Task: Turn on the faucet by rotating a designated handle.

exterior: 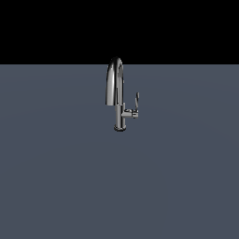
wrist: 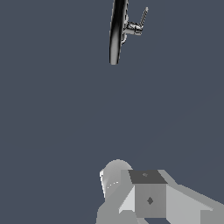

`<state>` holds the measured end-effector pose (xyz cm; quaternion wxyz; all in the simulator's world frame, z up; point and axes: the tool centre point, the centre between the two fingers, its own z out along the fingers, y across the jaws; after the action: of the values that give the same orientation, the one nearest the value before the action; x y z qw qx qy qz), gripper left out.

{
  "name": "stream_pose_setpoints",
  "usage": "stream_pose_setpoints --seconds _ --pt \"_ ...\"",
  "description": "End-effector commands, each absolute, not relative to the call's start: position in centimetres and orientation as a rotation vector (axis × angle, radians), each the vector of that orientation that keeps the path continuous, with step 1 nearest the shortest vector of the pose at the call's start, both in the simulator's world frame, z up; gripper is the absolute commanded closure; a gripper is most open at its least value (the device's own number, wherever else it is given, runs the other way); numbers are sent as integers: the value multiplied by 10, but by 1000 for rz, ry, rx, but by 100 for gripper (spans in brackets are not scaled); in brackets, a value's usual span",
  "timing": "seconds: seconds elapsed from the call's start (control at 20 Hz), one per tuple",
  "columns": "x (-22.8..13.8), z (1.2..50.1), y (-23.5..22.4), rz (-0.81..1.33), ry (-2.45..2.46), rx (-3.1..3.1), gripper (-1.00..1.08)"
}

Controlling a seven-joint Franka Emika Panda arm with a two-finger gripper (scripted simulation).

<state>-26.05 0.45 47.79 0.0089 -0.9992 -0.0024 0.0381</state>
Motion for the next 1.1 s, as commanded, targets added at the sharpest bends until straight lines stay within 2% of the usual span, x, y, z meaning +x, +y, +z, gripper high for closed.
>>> stream_pose_setpoints --seconds 0.0,0.55,1.05 --pt "-261 478 4 119 -8 -3122 108" --pt "-243 476 7 170 58 -3078 108" --pt "-196 469 10 301 228 -2947 108"
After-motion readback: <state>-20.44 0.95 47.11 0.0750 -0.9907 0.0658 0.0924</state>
